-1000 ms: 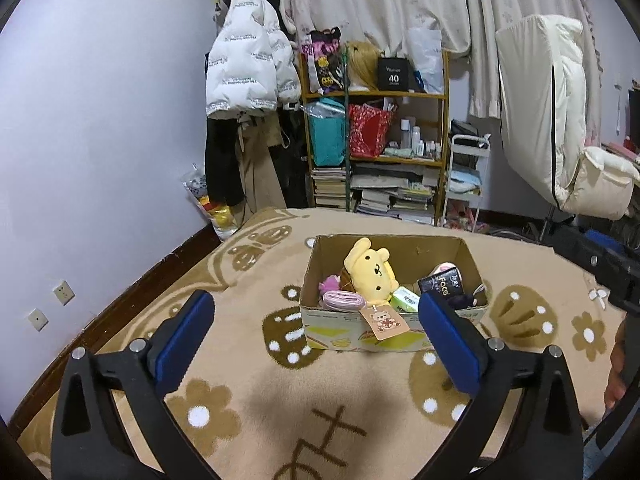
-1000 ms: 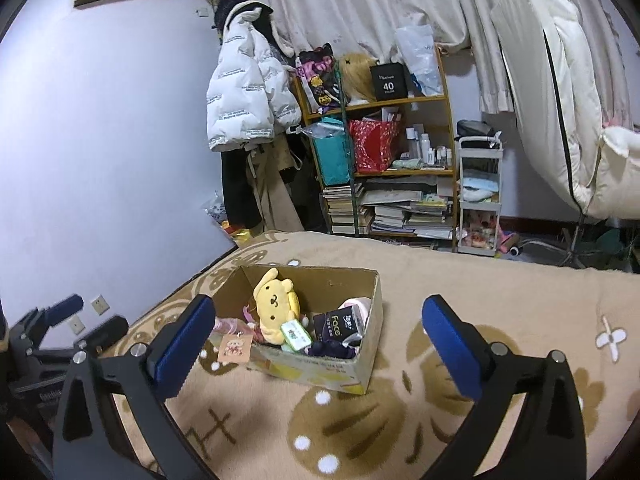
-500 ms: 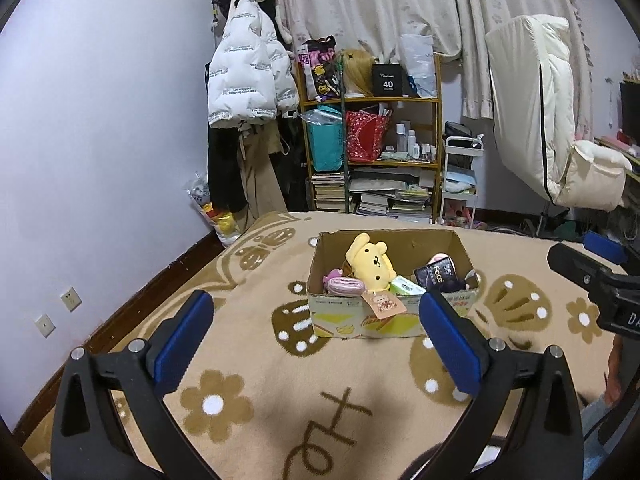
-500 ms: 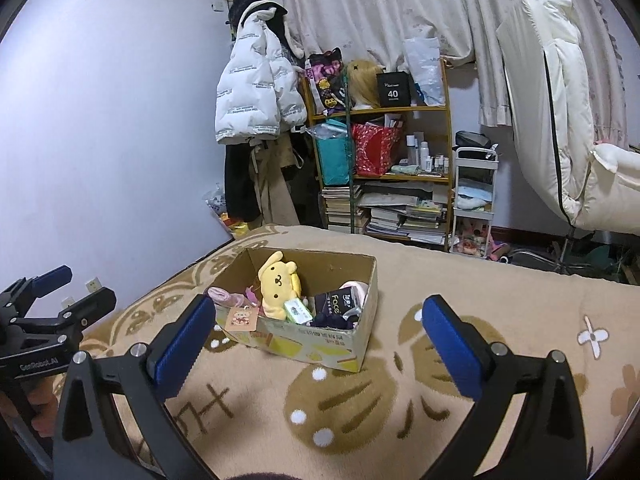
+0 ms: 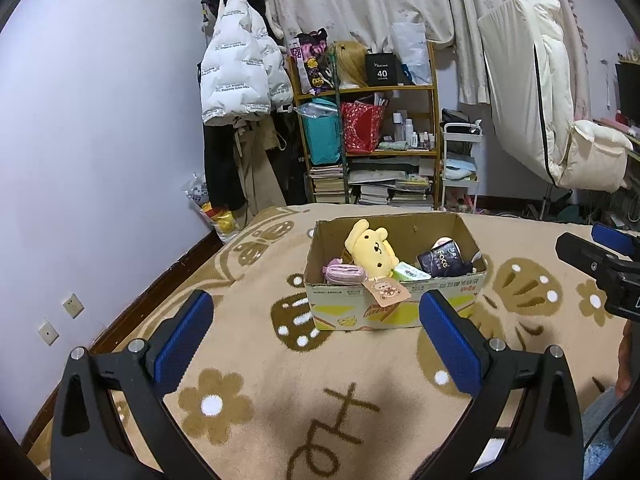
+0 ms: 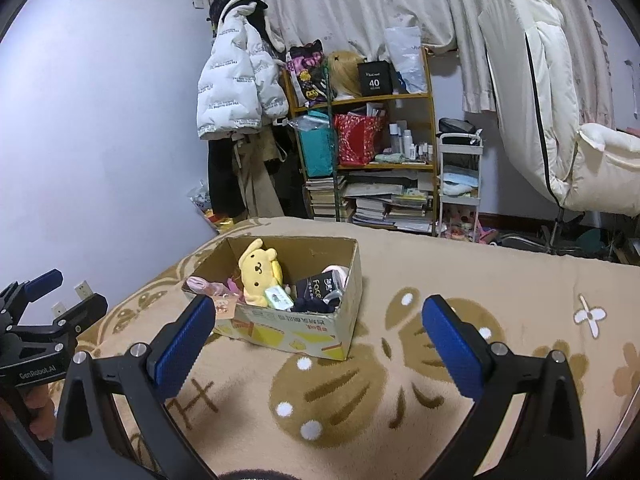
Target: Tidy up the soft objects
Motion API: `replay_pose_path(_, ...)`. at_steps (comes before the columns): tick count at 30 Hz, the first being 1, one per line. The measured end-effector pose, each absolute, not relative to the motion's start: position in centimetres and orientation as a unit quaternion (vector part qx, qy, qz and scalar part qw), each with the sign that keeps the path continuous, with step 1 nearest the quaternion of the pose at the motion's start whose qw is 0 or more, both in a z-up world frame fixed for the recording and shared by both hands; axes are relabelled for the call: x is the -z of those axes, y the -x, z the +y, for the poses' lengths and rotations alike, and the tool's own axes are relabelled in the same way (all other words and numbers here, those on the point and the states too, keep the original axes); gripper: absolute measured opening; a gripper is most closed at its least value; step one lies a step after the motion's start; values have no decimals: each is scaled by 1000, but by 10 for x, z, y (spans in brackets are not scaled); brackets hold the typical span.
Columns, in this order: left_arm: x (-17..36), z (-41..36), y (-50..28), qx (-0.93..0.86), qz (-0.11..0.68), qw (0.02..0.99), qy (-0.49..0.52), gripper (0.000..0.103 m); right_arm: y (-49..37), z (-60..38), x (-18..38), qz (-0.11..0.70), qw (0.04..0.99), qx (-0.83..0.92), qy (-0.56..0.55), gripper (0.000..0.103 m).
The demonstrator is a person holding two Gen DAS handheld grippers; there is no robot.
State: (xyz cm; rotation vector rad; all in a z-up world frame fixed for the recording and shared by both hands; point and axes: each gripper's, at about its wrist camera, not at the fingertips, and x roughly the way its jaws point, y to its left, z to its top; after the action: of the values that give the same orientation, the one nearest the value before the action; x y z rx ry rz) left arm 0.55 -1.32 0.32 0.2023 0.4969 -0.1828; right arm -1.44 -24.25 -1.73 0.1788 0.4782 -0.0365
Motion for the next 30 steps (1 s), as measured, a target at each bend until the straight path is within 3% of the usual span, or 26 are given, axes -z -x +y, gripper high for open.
replay_pose_path(30, 1, -14, -10, 87, 244, 960, -102, 102, 12, -240, 21, 240, 967, 16, -86, 103)
